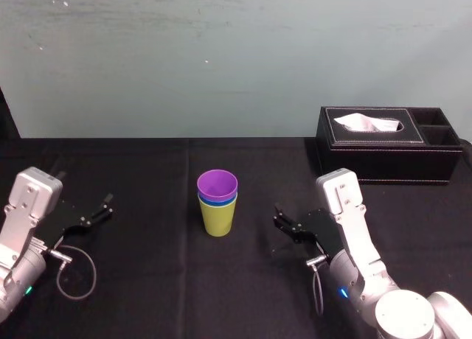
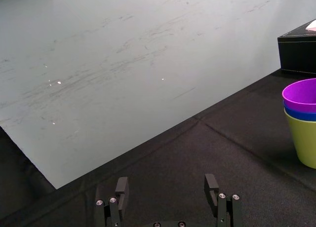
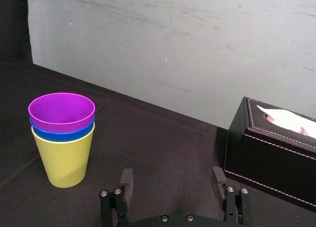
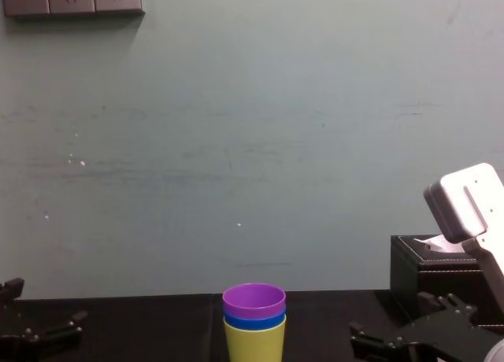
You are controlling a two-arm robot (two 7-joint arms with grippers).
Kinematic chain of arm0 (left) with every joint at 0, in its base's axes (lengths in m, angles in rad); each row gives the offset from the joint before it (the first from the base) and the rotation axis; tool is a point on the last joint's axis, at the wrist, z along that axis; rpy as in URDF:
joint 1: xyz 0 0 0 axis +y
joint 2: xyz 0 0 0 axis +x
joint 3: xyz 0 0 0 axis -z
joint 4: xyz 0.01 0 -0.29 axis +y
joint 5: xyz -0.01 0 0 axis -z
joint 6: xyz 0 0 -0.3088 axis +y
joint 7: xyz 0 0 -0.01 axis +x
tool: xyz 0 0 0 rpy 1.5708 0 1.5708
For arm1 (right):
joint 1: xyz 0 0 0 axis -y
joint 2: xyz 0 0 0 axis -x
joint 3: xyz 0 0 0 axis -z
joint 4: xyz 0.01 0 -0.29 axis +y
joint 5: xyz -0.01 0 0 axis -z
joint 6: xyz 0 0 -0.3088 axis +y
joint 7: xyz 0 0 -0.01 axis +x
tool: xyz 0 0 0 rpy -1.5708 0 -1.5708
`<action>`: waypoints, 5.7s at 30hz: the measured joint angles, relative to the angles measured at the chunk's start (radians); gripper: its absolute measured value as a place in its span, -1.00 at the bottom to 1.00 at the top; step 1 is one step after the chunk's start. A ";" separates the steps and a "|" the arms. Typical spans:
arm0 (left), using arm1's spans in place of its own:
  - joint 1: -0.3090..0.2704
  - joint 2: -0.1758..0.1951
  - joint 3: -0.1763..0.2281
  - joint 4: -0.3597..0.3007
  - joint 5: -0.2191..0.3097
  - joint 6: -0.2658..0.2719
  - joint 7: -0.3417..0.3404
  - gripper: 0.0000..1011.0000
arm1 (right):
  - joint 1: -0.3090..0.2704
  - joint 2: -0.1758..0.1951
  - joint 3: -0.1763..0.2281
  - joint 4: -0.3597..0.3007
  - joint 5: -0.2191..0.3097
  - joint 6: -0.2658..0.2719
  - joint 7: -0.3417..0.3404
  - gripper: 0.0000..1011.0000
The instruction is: Stack the three plastic cups sequentially using one hand.
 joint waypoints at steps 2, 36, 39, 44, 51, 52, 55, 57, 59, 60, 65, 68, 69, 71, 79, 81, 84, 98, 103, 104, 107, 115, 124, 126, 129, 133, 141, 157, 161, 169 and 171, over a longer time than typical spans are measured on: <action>0.000 0.000 0.000 0.000 0.000 0.000 0.000 0.98 | 0.000 0.000 0.000 0.000 0.001 0.000 0.000 0.98; 0.000 0.000 0.000 0.000 0.000 0.000 0.000 0.98 | 0.001 0.001 0.000 -0.001 0.004 0.000 0.003 0.98; 0.000 0.000 0.000 0.000 0.000 0.000 0.000 0.98 | 0.001 0.001 0.000 -0.001 0.004 0.000 0.003 0.98; 0.000 0.000 0.000 0.000 0.000 0.000 0.000 0.98 | 0.001 0.001 0.000 -0.001 0.004 0.000 0.003 0.98; 0.000 0.000 0.000 0.000 0.000 0.000 0.000 0.98 | 0.001 0.001 0.000 -0.001 0.004 0.000 0.003 0.98; 0.000 0.000 0.000 0.000 0.000 0.000 0.000 0.98 | 0.001 0.001 0.000 -0.001 0.004 0.000 0.003 0.98; 0.000 0.000 0.000 0.000 0.000 0.000 0.000 0.98 | 0.001 0.001 0.000 -0.001 0.004 0.000 0.003 0.98; 0.000 0.000 0.000 0.000 0.000 0.000 0.000 0.98 | 0.001 0.001 0.000 -0.001 0.004 0.000 0.003 0.98; 0.000 0.000 0.000 0.000 0.000 0.000 0.000 0.98 | 0.001 0.001 0.000 -0.001 0.004 0.000 0.003 0.98; 0.000 0.000 0.000 0.000 0.000 0.000 0.000 0.98 | 0.001 0.001 0.000 -0.001 0.004 0.000 0.003 0.98; 0.000 0.000 0.000 0.000 0.000 0.000 0.000 0.98 | 0.001 0.001 0.000 -0.001 0.004 0.000 0.003 0.98; 0.000 0.000 0.000 0.000 0.000 0.000 0.000 0.98 | 0.001 0.001 0.000 -0.001 0.004 0.000 0.003 0.98; 0.000 0.000 0.000 0.000 0.000 0.000 0.000 0.98 | 0.001 0.001 0.000 -0.001 0.004 0.000 0.003 0.98; 0.000 0.000 0.000 0.000 0.000 0.000 0.000 0.98 | 0.001 0.001 0.000 -0.001 0.004 0.000 0.003 0.98; 0.000 0.000 0.000 0.000 0.000 0.000 0.000 0.98 | 0.001 0.001 0.000 -0.001 0.004 0.000 0.003 0.98; 0.000 0.000 0.000 0.000 0.000 0.000 0.000 0.98 | 0.001 0.001 0.000 -0.001 0.004 0.000 0.003 0.98; 0.000 0.000 0.000 0.000 0.000 0.000 0.000 0.98 | 0.001 0.001 0.000 -0.001 0.004 0.000 0.003 0.98; 0.000 0.000 0.000 0.000 0.000 0.000 0.000 0.98 | 0.001 0.001 0.000 -0.001 0.004 0.000 0.003 0.98; 0.000 0.000 0.000 0.000 0.000 0.000 0.000 0.98 | 0.001 0.001 0.000 -0.001 0.004 0.000 0.003 0.98; 0.000 0.000 0.000 0.000 0.000 0.000 0.000 0.98 | 0.001 0.001 0.000 -0.001 0.004 0.000 0.003 0.98; 0.000 0.000 0.000 0.000 0.000 0.000 0.000 0.98 | 0.001 0.001 0.000 -0.001 0.004 0.000 0.003 0.98; 0.000 0.000 0.000 0.000 0.000 0.000 0.000 0.98 | 0.001 0.001 0.000 -0.001 0.004 0.000 0.003 0.98; 0.000 0.000 0.000 0.000 0.000 0.000 0.000 0.98 | 0.001 0.001 0.000 -0.001 0.004 0.000 0.003 0.98; 0.000 0.000 0.000 0.000 0.000 0.000 0.000 0.98 | 0.001 0.001 0.000 -0.001 0.004 0.000 0.003 0.98; 0.000 0.000 0.000 0.000 0.000 0.000 0.000 0.98 | 0.001 0.001 0.000 -0.001 0.004 0.000 0.003 0.98; 0.000 0.000 0.000 0.000 0.000 0.000 0.000 0.98 | 0.001 0.001 0.000 -0.001 0.004 0.000 0.003 0.98; 0.000 0.000 0.000 0.000 0.000 0.000 0.000 0.98 | 0.001 0.001 0.000 -0.001 0.004 0.000 0.003 0.98; 0.000 0.000 0.000 0.000 0.000 0.000 0.000 0.98 | 0.001 0.001 0.000 -0.001 0.004 0.000 0.003 0.98; 0.000 0.000 0.000 0.000 0.000 0.000 0.000 0.98 | 0.001 0.001 0.000 -0.001 0.004 0.000 0.003 0.98; 0.000 0.000 0.000 0.000 0.000 0.000 0.000 0.98 | 0.001 0.001 0.000 -0.001 0.004 0.000 0.003 0.98; 0.000 0.000 0.000 0.000 0.000 0.000 0.000 0.98 | 0.001 0.001 0.000 -0.001 0.004 0.000 0.003 0.98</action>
